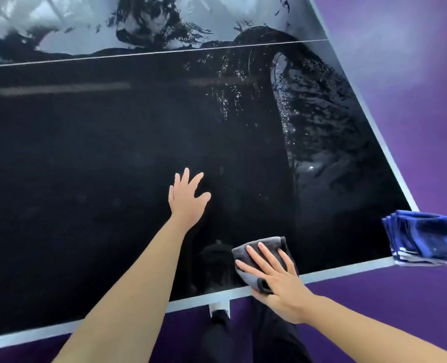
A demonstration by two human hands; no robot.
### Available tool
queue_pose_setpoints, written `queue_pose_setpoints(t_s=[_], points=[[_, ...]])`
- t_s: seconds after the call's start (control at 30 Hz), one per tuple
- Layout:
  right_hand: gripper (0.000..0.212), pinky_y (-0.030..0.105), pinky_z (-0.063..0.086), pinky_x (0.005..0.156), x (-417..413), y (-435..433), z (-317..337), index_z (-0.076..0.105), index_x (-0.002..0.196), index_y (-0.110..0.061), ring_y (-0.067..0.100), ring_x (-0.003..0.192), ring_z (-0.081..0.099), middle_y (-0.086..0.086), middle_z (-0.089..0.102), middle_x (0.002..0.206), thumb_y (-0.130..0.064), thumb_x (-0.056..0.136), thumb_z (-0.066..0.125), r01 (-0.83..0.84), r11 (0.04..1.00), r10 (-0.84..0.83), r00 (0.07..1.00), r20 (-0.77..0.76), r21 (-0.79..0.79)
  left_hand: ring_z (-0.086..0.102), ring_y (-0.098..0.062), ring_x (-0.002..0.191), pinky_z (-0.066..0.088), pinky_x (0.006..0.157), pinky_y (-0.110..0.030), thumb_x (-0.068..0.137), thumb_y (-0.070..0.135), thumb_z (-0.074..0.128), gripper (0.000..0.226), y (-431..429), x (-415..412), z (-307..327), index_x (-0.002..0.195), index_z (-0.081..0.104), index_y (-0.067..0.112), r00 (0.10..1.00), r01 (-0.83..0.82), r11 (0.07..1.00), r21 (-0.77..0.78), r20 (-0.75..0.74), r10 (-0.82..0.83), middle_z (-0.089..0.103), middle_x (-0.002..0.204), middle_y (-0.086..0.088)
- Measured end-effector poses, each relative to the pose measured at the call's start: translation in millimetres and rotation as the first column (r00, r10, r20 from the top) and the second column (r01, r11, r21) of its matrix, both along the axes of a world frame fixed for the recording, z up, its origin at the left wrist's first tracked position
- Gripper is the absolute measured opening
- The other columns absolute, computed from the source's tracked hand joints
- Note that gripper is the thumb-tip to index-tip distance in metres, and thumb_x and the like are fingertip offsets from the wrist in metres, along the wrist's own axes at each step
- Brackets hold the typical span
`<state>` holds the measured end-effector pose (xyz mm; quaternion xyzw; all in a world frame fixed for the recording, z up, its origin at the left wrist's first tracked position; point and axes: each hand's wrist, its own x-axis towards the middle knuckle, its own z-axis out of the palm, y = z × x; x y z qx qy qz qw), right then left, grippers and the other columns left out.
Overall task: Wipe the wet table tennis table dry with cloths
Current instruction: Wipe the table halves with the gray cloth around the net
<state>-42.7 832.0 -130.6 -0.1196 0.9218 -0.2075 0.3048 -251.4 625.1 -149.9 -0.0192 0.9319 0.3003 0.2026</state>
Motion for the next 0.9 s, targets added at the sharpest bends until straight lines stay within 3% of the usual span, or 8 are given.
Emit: queue_pose_setpoints(t_s=[0.1, 0.17, 0.23, 0.33, 0.47, 0.63, 0.73, 0.9], points=[[0.051, 0.034, -0.018, 0.119, 22.0, -6.1, 13.1, 0.022, 0.145, -0.063, -0.003, 0.146, -0.022, -0.037, -0.006, 0.157, -0.058, 0.097, 0.040, 0.225, 0.960, -0.171, 0.943, 0.284, -0.167, -0.004, -0.021, 0.156, -0.001, 0.124, -0.043, 0.097, 0.027, 0.056, 0.059, -13.1, 60.8, 6.4, 0.153, 0.038, 0.034, 0.999, 0.039, 0.999, 0.006, 0.036, -0.040, 0.009, 0.169, 0.002], [0.061, 0.041, 0.005, 0.124, 26.7, -10.1, 33.9, 0.039, 0.144, -0.052, 0.006, 0.149, 0.010, -0.030, 0.023, 0.157, -0.071, 0.087, 0.047, 0.558, 0.803, -0.376, 0.747, 0.549, -0.209, -0.004, -0.020, 0.156, 0.000, 0.124, -0.042, 0.098, 0.026, 0.056, 0.054, -16.2, 95.2, 12.7, 0.150, 0.042, 0.034, 0.996, 0.040, 0.998, 0.041, 0.078, -0.043, 0.011, 0.169, 0.003], [0.052, 0.032, 0.039, 0.109, 24.0, -11.0, 65.0, 0.055, 0.138, -0.025, 0.013, 0.131, 0.052, -0.006, 0.059, 0.138, -0.055, 0.095, 0.053, 0.837, 0.507, -0.482, 0.473, 0.737, -0.205, 0.004, -0.016, 0.155, 0.009, 0.124, -0.039, 0.100, 0.023, 0.055, 0.047, -16.2, 121.2, 24.7, 0.146, 0.050, 0.031, 0.987, -0.063, 0.979, 0.195, 0.154, 0.032, 0.021, 0.166, 0.004], [0.043, 0.039, 0.051, 0.091, 18.4, -6.7, 104.0, 0.067, 0.120, 0.000, 0.031, 0.108, 0.069, 0.018, 0.071, 0.117, -0.033, 0.100, 0.049, 0.981, -0.064, -0.443, 0.137, 0.886, -0.184, 0.036, -0.006, 0.141, 0.028, 0.113, -0.025, 0.102, 0.021, 0.053, 0.037, -7.2, 144.0, 56.4, 0.138, 0.057, 0.029, 0.954, -0.256, 0.868, 0.426, 0.258, 0.155, 0.047, 0.152, 0.009], [0.051, 0.055, 0.058, 0.083, 20.7, -3.1, 139.6, 0.069, 0.118, 0.005, 0.042, 0.110, 0.066, 0.026, 0.065, 0.124, -0.036, 0.098, 0.046, 0.845, -0.497, -0.278, 0.063, 0.958, -0.200, 0.050, 0.009, 0.120, 0.036, 0.099, -0.011, 0.102, 0.030, 0.055, 0.036, 14.0, 151.8, 102.9, 0.138, 0.059, 0.027, 0.943, -0.280, 0.736, 0.616, 0.319, 0.091, 0.057, 0.140, 0.014], [0.055, 0.059, 0.050, 0.096, 18.6, 0.3, 159.5, 0.065, 0.126, 0.001, 0.042, 0.121, 0.060, 0.026, 0.059, 0.134, -0.040, 0.097, 0.043, 0.767, -0.581, -0.241, 0.157, 0.958, -0.271, 0.037, 0.007, 0.136, 0.031, 0.113, -0.025, 0.072, 0.073, 0.069, 0.095, 50.2, 146.9, 129.0, 0.153, 0.033, 0.039, 0.942, -0.057, 0.711, 0.701, 0.273, -0.194, 0.038, 0.147, 0.027], [0.050, 0.061, 0.042, 0.107, 13.2, 1.9, 167.0, 0.062, 0.129, 0.003, 0.046, 0.126, 0.055, 0.029, 0.057, 0.134, -0.031, 0.097, 0.044, 0.793, -0.533, -0.243, 0.190, 0.951, -0.294, 0.046, -0.001, 0.134, 0.040, 0.114, -0.035, 0.054, 0.081, 0.079, 0.119, 75.0, 145.3, 128.1, 0.154, 0.027, 0.041, 0.952, -0.079, 0.722, 0.688, 0.267, -0.150, 0.042, 0.149, 0.020], [0.044, 0.055, 0.048, 0.099, 3.2, 14.9, 156.1, 0.063, 0.124, 0.009, 0.044, 0.116, 0.063, 0.030, 0.063, 0.126, -0.017, 0.093, 0.048, 0.858, -0.413, -0.358, 0.155, 0.921, -0.305, 0.034, -0.007, 0.143, 0.031, 0.120, -0.042, 0.057, 0.077, 0.077, 0.120, 91.9, 136.8, 117.7, 0.156, 0.023, 0.038, 0.976, -0.050, 0.837, 0.545, 0.203, -0.074, 0.033, 0.157, 0.016]])
